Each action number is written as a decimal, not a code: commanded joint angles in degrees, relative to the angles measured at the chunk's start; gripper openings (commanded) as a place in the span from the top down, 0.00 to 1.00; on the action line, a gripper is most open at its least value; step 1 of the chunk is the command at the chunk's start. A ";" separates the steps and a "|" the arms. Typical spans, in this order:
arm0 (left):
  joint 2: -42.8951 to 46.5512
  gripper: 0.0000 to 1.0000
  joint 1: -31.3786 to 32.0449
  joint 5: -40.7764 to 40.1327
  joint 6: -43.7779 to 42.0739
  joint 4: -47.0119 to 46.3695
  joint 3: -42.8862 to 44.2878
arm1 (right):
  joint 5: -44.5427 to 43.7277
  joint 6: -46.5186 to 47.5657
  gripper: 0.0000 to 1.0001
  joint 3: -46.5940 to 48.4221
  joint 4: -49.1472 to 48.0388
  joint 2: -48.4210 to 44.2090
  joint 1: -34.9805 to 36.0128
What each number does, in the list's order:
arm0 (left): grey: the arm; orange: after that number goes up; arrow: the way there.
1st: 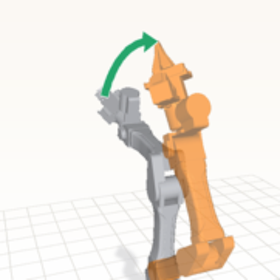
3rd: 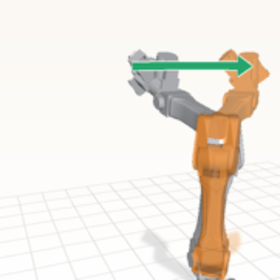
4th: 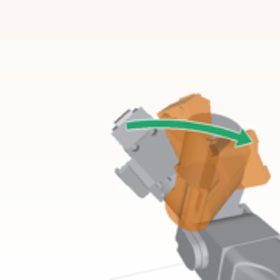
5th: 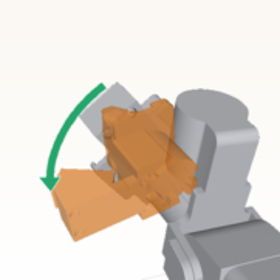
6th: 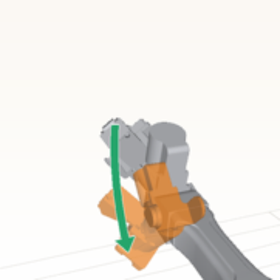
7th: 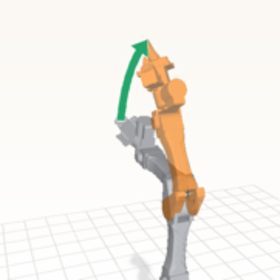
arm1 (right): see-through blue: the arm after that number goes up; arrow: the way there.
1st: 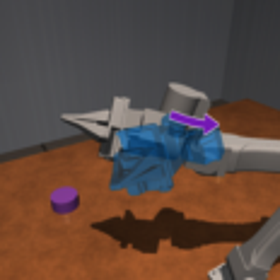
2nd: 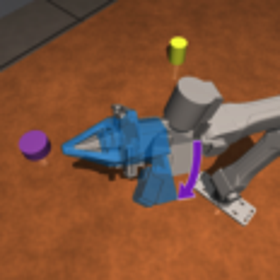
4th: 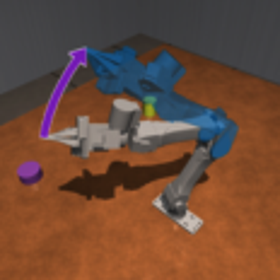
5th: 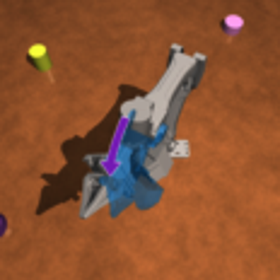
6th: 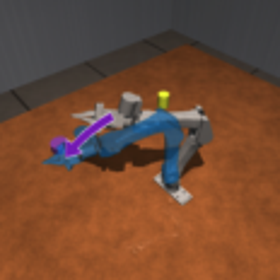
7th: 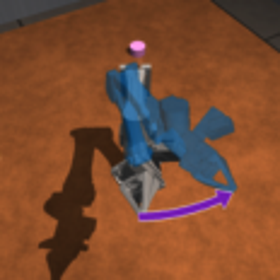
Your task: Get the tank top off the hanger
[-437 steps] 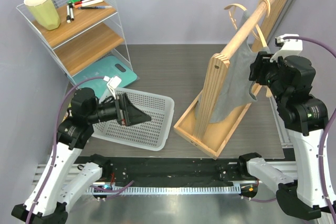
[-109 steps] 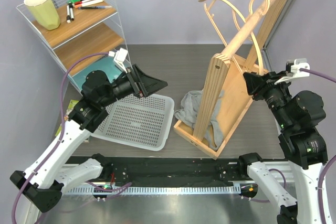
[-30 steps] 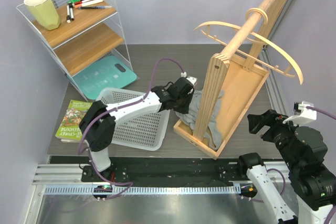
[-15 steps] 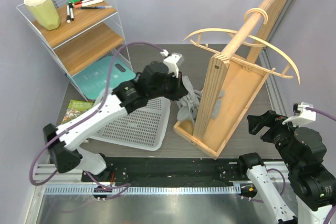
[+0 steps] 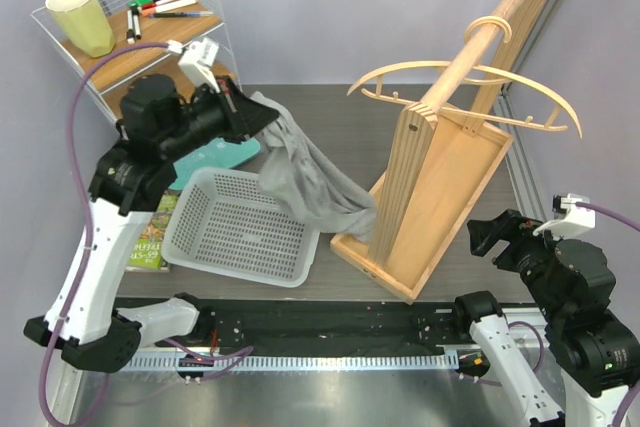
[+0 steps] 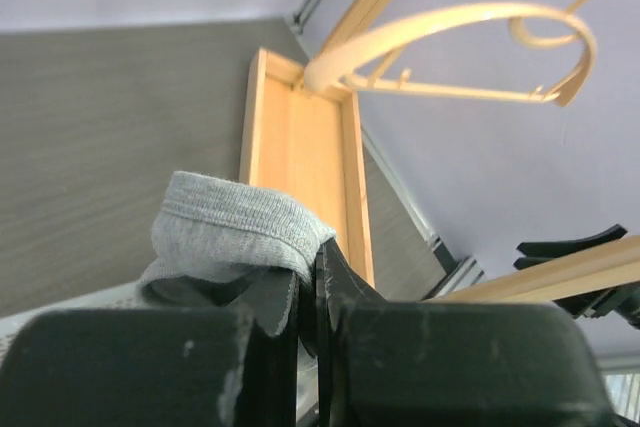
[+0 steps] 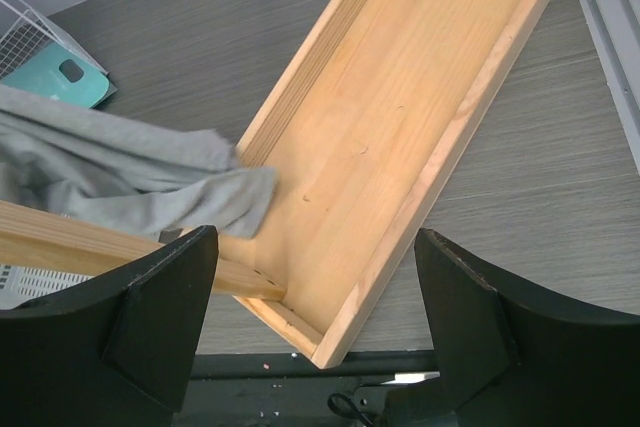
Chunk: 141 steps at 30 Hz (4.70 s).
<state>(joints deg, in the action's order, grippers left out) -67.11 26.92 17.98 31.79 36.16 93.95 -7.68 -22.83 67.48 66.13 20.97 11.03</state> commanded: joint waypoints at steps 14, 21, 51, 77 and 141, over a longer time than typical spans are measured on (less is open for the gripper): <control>0.05 0.99 -3.19 -8.74 -10.86 11.03 30.85 | 1.35 -0.37 0.15 -1.48 -4.17 1.00 -0.22; 0.76 1.00 -3.10 -17.71 -16.92 10.95 26.82 | 1.27 -0.29 0.15 -1.65 -4.17 1.00 -0.22; 21.23 1.00 -3.10 0.46 17.25 -12.69 -44.02 | 4.17 0.33 0.15 -4.73 -5.66 1.26 -0.22; 21.94 0.97 -3.10 -31.95 7.76 2.69 -47.55 | 17.79 -9.50 0.17 -16.23 -9.17 -6.64 -0.22; 64.45 0.00 19.58 -10.33 32.02 -49.02 -97.99 | 17.62 -35.27 0.13 -73.90 -58.67 -20.80 -0.13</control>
<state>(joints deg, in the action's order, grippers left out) -6.42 46.50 6.31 62.35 -8.21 2.00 10.24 -57.17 4.78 13.72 0.47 11.03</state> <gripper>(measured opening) 0.996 0.864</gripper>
